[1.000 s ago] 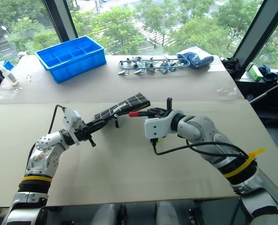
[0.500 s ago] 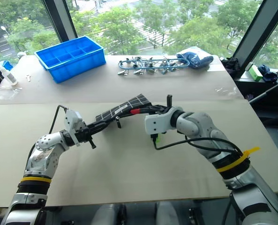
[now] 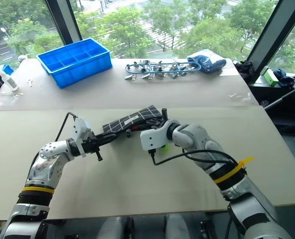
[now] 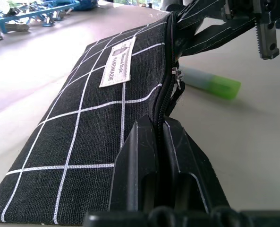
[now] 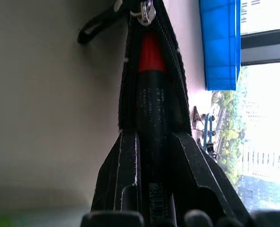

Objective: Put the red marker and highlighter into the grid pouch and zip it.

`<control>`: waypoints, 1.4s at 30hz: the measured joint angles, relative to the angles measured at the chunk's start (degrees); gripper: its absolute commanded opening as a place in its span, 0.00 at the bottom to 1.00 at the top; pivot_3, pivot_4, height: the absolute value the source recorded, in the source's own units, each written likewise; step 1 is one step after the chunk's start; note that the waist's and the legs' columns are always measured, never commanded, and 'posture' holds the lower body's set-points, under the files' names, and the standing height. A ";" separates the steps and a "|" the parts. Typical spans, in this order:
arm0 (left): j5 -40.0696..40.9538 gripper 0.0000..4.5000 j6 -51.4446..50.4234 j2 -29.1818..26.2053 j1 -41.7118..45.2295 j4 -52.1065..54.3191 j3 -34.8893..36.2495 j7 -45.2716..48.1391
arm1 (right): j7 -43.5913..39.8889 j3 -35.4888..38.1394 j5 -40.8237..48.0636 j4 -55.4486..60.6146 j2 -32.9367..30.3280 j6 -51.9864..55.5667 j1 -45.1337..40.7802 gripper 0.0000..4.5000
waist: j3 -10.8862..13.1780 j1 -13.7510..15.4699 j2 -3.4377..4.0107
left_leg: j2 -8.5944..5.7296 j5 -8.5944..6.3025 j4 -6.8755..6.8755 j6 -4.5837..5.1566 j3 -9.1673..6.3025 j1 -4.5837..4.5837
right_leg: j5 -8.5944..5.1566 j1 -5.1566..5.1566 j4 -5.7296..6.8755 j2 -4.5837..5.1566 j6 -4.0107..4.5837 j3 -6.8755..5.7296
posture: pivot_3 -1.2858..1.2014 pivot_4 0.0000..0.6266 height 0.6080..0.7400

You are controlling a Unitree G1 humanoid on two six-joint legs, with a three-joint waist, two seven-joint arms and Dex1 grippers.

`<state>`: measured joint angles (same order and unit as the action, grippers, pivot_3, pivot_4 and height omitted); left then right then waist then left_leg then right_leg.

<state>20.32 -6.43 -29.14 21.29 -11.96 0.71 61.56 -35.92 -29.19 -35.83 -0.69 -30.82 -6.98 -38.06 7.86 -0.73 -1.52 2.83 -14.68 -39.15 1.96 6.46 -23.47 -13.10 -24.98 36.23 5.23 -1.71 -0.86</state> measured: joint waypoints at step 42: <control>0.29 0.00 -3.88 -3.20 0.30 3.94 -0.28 3.66 | -9.42 28.14 52.86 12.79 -5.11 56.54 6.78 0.65 | 0.00 0.34 0.00 | 0.03 -0.20 -0.05 0.34 -0.12 0.20 | 0.02 0.26 -0.01 0.01 0.03 -0.04 | 0.52 0.24 1.00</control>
<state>20.60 -10.31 -32.34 21.59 -8.01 0.42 65.22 -45.34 -1.05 17.03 12.10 -35.93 49.55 -31.28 7.86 -0.39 -1.52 2.86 -14.88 -39.20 2.30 6.33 -23.27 -13.08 -24.71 36.22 5.24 -1.68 -0.89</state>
